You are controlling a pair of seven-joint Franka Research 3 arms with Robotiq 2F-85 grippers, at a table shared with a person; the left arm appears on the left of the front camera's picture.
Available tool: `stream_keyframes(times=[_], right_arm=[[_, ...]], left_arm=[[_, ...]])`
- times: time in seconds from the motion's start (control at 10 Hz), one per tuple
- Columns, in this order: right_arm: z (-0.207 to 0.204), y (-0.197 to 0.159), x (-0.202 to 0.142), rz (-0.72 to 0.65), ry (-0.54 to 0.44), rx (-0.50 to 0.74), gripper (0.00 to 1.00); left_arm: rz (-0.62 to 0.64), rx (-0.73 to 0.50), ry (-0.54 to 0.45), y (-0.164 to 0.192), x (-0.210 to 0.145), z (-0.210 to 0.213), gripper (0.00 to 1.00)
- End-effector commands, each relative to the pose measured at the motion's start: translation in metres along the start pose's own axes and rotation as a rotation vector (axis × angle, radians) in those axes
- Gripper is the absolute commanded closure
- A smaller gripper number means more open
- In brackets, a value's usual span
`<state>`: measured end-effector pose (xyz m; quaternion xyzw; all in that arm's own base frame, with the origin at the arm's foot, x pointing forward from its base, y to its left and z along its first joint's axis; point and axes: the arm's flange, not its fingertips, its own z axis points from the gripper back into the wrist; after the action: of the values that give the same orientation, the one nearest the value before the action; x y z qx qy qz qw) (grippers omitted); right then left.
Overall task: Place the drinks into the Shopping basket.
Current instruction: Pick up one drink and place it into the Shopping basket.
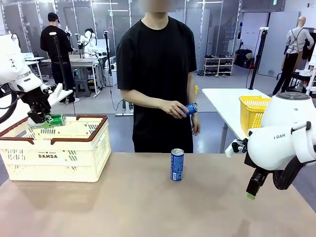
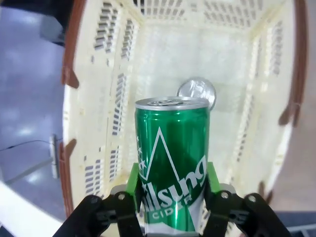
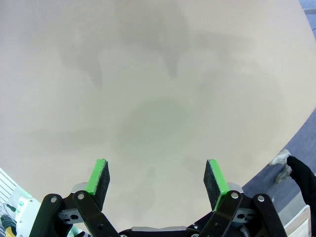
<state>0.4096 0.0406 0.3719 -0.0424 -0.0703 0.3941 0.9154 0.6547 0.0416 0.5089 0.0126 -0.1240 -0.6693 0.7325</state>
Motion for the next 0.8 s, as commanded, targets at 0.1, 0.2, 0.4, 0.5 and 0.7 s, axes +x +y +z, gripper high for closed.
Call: stream_keyframes(times=[0.1,0.2,0.4,0.5,0.7], right_arm=[[0.001,0.0,0.0,0.0,0.003,-0.001,0.04],[0.001,0.0,0.0,0.0,0.003,-0.001,0.04],[0.001,0.0,0.0,0.0,0.003,-0.001,0.04],[0.001,0.0,0.0,0.0,0.003,-0.001,0.04],[0.001,0.0,0.0,0.0,0.003,-0.001,0.04]], left_arm=[[-0.04,-0.065,0.039,0.048,-0.025,-0.019,0.42],[-0.052,-0.083,0.026,0.054,-0.029,-0.029,0.42],[-0.095,-0.107,0.018,0.053,-0.031,-0.049,0.42],[-0.088,-0.12,0.012,0.05,-0.032,-0.061,0.42],[-0.083,-0.137,0.0,0.046,-0.036,-0.086,0.42]])
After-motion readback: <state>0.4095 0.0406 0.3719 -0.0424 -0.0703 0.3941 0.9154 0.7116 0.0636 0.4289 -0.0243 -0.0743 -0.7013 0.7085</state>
